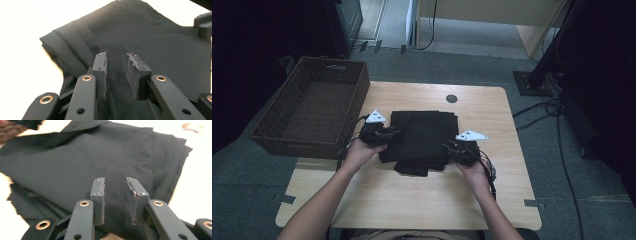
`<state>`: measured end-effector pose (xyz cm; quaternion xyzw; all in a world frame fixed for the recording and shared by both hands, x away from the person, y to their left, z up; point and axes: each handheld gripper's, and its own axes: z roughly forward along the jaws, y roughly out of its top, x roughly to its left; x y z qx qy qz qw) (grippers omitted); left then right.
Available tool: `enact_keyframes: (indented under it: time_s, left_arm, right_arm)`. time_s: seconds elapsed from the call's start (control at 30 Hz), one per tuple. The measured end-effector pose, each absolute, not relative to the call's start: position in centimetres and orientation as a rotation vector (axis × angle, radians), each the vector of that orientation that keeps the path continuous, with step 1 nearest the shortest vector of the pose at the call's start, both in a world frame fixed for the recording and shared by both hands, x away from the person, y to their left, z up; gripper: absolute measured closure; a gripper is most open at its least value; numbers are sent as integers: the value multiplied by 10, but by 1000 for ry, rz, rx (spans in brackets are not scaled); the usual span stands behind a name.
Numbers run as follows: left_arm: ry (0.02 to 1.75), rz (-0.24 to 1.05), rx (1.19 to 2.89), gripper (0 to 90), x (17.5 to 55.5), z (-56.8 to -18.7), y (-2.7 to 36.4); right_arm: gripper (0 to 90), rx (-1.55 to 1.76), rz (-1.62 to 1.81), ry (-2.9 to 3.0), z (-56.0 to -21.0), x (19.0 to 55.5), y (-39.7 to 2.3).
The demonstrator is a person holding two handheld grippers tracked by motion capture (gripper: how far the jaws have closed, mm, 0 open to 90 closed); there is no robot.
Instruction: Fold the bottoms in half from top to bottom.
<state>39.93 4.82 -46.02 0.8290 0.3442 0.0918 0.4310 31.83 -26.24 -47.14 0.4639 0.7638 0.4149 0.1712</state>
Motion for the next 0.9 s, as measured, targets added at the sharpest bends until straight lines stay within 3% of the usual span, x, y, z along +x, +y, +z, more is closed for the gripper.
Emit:
enact_keyframes:
  time_s: [0.4, 0.9]
  left_arm:
    - [852, 232, 2078, 666, 432, -471, 28]
    - [963, 270, 2053, 557, 469, -480, 31]
  right_arm:
    - [607, 1310, 1213, 2217, -494, 302, -218]
    - [648, 1234, 1200, 2211, -509, 303, -226]
